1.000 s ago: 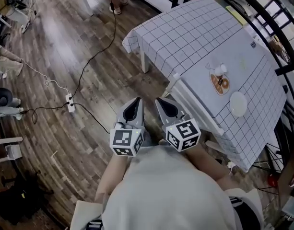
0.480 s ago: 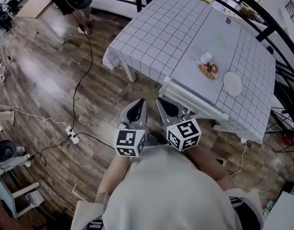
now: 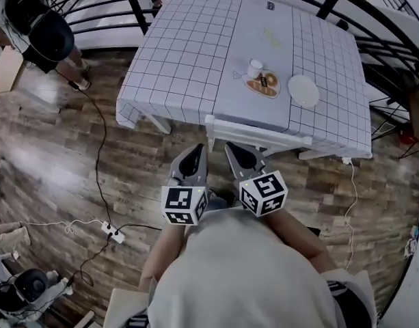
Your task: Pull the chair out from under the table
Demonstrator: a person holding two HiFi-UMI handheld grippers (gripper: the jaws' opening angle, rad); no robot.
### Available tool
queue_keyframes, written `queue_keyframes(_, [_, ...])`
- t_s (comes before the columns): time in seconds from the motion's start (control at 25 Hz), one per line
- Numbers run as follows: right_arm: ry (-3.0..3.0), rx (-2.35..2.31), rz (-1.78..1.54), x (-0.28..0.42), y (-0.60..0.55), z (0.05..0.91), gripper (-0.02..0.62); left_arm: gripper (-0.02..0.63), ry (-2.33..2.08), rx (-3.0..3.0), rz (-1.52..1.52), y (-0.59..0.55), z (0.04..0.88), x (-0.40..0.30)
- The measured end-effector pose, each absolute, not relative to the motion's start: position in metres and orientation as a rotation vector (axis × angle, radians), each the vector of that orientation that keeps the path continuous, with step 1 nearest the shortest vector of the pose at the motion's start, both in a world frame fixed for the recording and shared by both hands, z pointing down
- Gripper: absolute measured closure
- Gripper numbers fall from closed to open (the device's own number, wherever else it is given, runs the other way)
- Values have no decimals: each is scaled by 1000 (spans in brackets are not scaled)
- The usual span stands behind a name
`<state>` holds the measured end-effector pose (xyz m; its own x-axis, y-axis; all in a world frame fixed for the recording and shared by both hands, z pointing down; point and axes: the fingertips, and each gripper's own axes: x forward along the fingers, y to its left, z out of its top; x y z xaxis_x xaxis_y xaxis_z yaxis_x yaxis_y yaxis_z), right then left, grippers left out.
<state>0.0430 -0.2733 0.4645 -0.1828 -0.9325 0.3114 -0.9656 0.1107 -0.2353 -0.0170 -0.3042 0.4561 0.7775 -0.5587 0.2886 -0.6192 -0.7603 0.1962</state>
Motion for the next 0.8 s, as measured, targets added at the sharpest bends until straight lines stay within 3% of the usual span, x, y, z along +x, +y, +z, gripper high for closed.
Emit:
queue_keyframes(0.48, [-2020,2221,620,109,-245,470,597,595,-590,2786,412,-302,466,44])
queue_keyframes(0.8, [-1883,2156,536,160,-228,482,597,595,-396,2864,536,-301,476,86])
